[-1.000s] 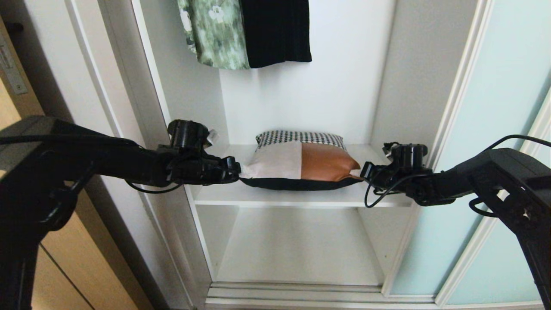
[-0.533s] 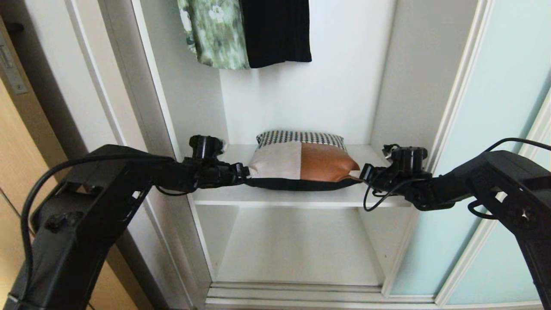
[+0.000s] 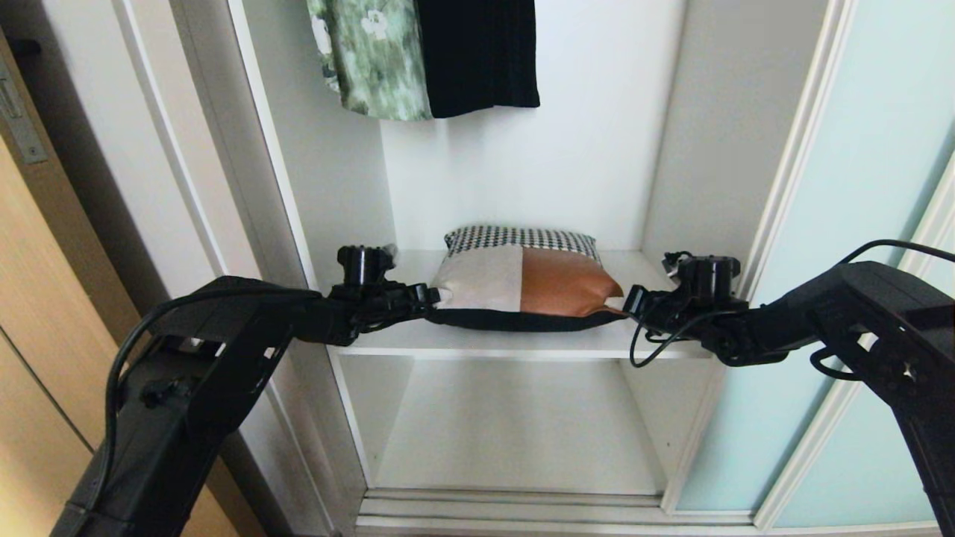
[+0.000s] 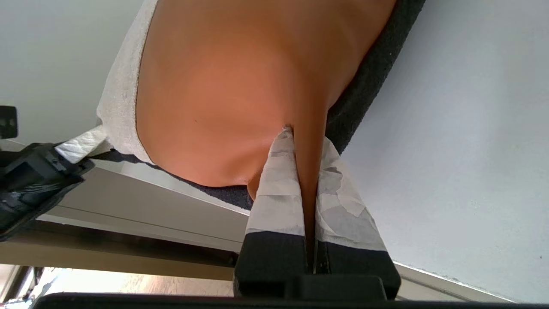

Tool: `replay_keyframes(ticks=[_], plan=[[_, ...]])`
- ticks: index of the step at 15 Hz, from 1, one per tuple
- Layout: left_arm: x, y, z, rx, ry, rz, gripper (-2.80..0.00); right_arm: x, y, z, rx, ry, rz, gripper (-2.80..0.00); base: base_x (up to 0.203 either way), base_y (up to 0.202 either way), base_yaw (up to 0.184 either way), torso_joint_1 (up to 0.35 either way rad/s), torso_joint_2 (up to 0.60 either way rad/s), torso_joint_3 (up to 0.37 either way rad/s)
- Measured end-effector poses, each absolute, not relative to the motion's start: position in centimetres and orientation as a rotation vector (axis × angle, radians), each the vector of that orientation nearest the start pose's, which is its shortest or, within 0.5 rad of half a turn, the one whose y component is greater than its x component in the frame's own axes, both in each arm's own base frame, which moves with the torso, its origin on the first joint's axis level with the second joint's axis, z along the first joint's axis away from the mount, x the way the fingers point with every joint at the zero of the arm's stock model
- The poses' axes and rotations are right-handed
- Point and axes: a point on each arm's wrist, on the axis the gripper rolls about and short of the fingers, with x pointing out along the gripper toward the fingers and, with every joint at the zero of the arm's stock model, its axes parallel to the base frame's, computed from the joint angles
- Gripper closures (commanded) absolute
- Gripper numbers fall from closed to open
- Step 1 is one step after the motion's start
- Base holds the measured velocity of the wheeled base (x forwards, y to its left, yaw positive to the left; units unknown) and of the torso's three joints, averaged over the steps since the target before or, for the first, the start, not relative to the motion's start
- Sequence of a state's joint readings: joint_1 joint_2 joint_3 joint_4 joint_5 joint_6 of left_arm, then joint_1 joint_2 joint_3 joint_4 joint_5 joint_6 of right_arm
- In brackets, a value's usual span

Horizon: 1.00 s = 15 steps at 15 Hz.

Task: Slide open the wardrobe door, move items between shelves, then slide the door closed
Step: Place the pillow on the lower shelf

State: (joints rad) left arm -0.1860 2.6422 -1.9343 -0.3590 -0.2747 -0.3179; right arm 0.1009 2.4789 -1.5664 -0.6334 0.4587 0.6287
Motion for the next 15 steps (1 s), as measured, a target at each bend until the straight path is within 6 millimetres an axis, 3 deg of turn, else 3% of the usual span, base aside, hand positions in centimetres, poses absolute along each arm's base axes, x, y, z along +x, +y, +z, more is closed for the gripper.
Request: replay_keyframes(ticks=[9,15], plan=[[53.4,-11.0,5.0,-0.322,0.333,-0.400,0.00,49.4,6.0,6.3,0.662,0.460,0.469,0.00,0.000,0.000,0.000,0.000,0.00,0.000],[51.3,-11.9,5.0,-0.325,0.438,-0.397,0.00,48.0,5.9,7.1,0.657,0.481,0.484,0.00,0.000,0.000,0.000,0.000,0.00,0.000]])
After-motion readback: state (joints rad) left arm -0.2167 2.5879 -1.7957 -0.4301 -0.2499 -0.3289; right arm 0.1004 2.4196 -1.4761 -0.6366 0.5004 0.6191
